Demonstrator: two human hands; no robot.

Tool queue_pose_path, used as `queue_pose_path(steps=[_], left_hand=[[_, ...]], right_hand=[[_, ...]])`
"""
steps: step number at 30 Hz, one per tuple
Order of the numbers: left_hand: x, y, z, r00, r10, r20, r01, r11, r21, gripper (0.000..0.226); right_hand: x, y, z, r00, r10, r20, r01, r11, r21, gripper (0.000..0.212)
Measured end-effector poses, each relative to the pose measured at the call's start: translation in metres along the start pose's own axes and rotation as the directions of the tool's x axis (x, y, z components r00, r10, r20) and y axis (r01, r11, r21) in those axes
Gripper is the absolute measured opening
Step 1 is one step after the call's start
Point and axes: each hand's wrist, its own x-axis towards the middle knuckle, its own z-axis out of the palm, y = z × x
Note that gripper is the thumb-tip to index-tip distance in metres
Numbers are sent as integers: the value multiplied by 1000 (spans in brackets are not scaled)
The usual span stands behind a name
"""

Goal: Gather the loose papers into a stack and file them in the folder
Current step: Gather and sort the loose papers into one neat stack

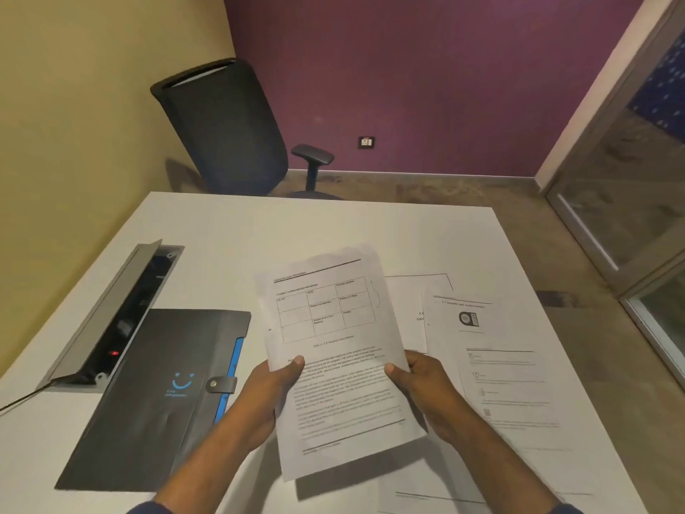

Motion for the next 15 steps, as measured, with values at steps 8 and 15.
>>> queue_pose_path(steps=[8, 15], left_hand=[[7, -17, -1, 916, 104, -388, -11, 972, 234, 9], [4, -32, -18, 885, 136, -445, 5, 954, 301, 18]], right_hand=[[8, 53, -28, 939, -39, -343, -53, 966, -254, 16], [-3, 108, -108, 796, -161, -584, -428, 532, -731, 47]])
